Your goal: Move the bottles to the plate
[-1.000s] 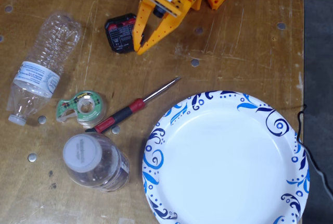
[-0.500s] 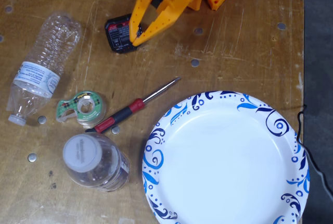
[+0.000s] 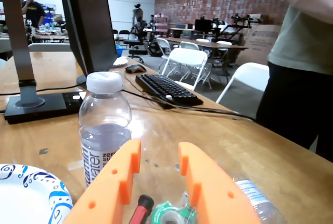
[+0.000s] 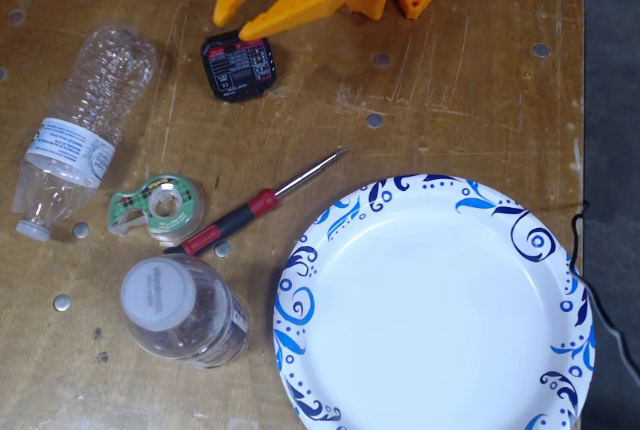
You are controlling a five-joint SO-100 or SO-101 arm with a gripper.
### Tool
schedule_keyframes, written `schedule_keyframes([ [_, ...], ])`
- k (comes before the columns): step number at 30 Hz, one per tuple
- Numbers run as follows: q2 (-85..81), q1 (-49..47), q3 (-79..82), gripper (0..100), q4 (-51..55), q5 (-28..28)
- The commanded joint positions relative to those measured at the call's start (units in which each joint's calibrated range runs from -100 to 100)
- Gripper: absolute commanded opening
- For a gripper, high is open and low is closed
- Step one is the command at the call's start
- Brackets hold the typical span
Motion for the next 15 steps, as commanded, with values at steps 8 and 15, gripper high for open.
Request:
schedule_keyframes([
  [8, 24.49, -6.48, -23.89, 9, -3.62, -0.25],
  [15, 47.68, -9.72, -34.07, 10, -18.59, 0.17],
])
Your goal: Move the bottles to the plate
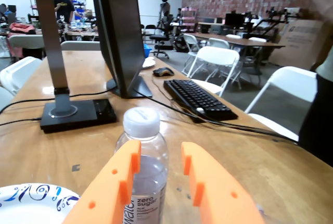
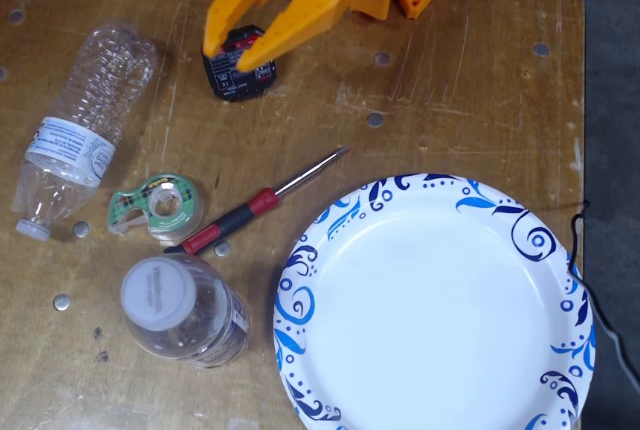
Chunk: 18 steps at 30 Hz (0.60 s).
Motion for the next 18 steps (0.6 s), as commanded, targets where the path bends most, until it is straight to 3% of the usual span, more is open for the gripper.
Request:
schedule_keyframes([
  [1, 11.11, -0.86, -6.92, 10, -7.82, 0.32],
  [5, 23.00, 0.33, -12.59, 11, -13.56, 0.01],
  [12, 38.69, -2.26, -22.86, 31, -18.44, 0.38],
  [18, 48.80, -4.20, -31.87, 39, -18.44, 0.38],
])
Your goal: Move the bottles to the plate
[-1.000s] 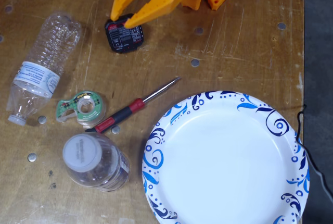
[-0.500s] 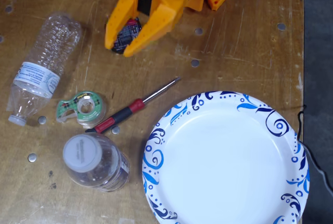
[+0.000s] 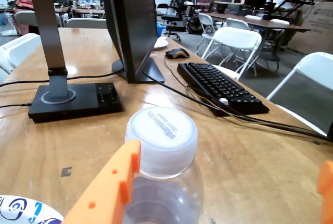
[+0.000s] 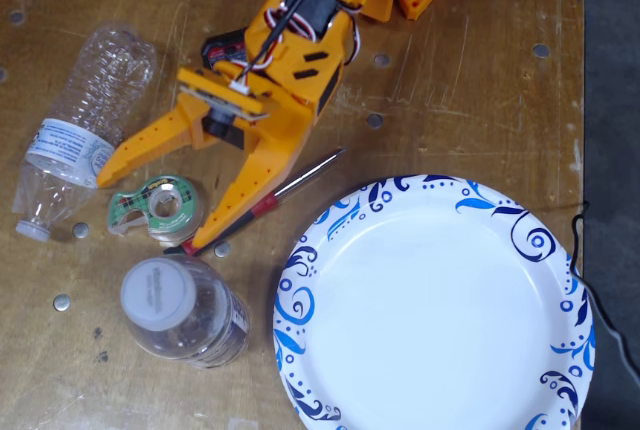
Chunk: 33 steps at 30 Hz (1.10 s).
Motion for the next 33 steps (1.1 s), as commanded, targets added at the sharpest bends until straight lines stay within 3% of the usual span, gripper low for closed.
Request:
schedule_keyframes([
  [1, 3.68, -2.08, -6.60, 40, -0.56, 0.11],
  [11, 13.20, -6.07, -13.90, 43, -1.00, -0.30],
  [33, 21.05, -4.56, -23.54, 43, -1.00, 0.01],
])
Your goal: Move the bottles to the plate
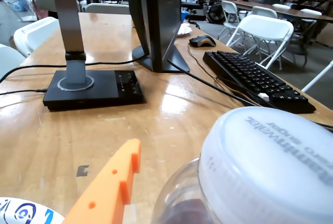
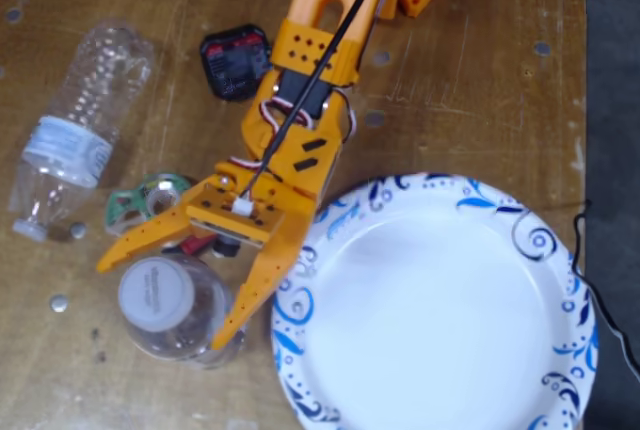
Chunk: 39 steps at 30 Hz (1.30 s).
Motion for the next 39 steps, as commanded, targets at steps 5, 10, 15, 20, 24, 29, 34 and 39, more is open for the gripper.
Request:
schedule_keyframes([
  [5, 1.59, 1.46, -5.20, 42, -0.82, -0.25],
  [10, 3.95, 2.43, -6.91, 33, -0.82, -0.35],
  [15, 4.21, 5.23, -7.18, 19, -0.91, -0.41],
  [20, 4.46, 5.66, -6.28, 17, -6.13, -0.35],
  [24, 4.37, 6.31, -6.19, 17, -6.57, -0.35],
  [29, 3.53, 6.31, -8.17, 17, -7.70, -0.41],
  [34, -2.37, 4.80, -8.26, 16, -8.83, -0.72],
  [39, -12.99, -1.02, -5.29, 16, -2.48, -2.96],
])
